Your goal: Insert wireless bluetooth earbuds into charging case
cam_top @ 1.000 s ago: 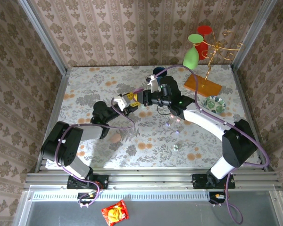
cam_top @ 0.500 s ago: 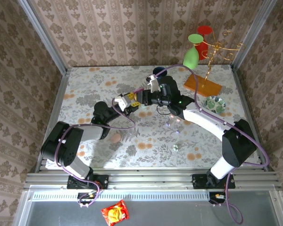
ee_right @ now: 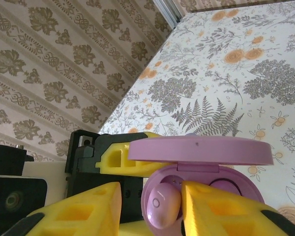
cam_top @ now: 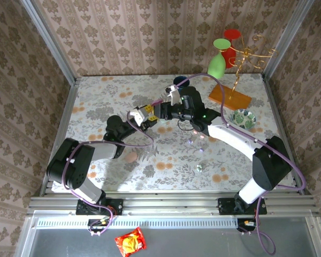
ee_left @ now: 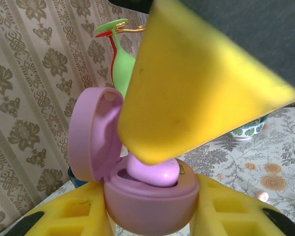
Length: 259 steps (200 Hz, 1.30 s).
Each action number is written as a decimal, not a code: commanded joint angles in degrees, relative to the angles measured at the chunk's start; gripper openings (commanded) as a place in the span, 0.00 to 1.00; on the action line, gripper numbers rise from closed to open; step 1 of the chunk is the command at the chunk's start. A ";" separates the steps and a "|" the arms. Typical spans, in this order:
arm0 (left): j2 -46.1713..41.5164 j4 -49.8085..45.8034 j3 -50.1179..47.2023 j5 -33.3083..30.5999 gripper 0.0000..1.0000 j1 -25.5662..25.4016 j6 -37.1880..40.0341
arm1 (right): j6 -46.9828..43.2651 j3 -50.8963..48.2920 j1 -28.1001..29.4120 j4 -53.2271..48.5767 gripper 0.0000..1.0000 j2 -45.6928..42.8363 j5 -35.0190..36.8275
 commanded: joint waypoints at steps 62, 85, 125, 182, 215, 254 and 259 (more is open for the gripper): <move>0.24 2.76 -2.34 1.84 0.26 3.39 3.60 | -2.87 -1.67 0.36 -3.04 0.46 -7.55 2.20; 0.49 2.78 -2.93 4.90 0.26 3.58 5.38 | -4.32 1.37 0.29 -5.70 0.47 -6.37 3.15; -0.35 2.76 -3.09 6.64 0.26 3.50 3.70 | -5.30 7.19 0.22 -8.44 0.47 -1.42 2.03; -3.02 2.78 -2.38 1.72 0.27 3.23 -5.58 | 3.91 4.66 -2.51 -4.34 0.62 0.57 -2.01; -3.57 2.88 -0.89 -2.84 0.26 3.24 -13.76 | 18.25 -1.26 -5.02 8.77 0.73 1.25 -11.38; -3.60 2.94 1.12 -3.51 0.26 2.90 -18.60 | 32.22 -3.44 -5.76 21.11 0.74 4.62 -18.65; -3.68 2.94 1.23 -3.71 0.26 2.80 -18.77 | 33.51 -3.44 -5.71 22.18 0.73 5.11 -19.08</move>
